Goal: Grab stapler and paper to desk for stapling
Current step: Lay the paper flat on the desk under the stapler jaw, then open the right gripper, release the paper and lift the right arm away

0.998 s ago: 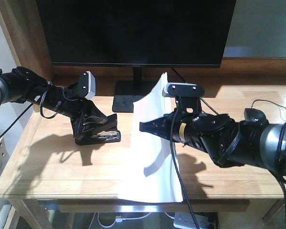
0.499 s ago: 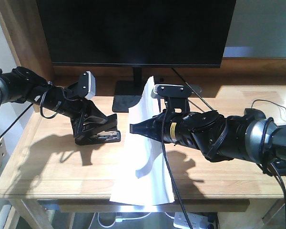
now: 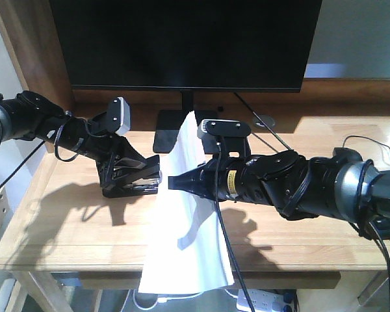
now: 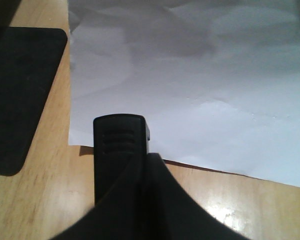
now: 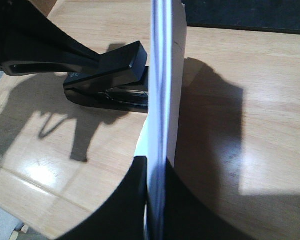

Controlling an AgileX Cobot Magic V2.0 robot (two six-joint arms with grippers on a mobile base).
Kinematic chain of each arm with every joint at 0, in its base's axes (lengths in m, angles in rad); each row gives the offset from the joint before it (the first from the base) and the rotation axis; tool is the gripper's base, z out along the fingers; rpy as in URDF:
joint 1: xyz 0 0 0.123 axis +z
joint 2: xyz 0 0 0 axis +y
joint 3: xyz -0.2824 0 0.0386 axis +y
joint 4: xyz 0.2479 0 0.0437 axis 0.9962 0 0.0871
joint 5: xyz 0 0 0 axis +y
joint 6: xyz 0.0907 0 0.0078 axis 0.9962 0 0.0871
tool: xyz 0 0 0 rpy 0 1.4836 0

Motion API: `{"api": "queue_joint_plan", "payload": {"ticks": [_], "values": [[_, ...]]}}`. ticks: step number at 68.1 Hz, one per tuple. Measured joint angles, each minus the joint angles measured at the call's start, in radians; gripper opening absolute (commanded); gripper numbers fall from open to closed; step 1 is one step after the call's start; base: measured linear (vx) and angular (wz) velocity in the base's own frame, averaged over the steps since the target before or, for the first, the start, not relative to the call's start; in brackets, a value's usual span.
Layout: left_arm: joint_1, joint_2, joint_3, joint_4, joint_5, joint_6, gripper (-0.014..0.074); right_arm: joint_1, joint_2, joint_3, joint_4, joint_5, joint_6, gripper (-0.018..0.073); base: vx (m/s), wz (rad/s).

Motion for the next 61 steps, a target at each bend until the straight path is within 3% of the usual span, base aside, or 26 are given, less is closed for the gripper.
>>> {"api": "queue_joint_plan", "payload": {"ticks": [47,61], "values": [[0.0,0.0,0.0,0.0,0.0,0.0,-0.0006,0.0,0.096,-0.003,-0.001,0.099,0.0,-0.0002,0.0,0.0],[0.0,0.0,0.0,0.0,0.0,0.0,-0.0006,0.0,0.153,-0.07,-0.001,0.12,0.0,-0.0002,0.0,0.0]]}}
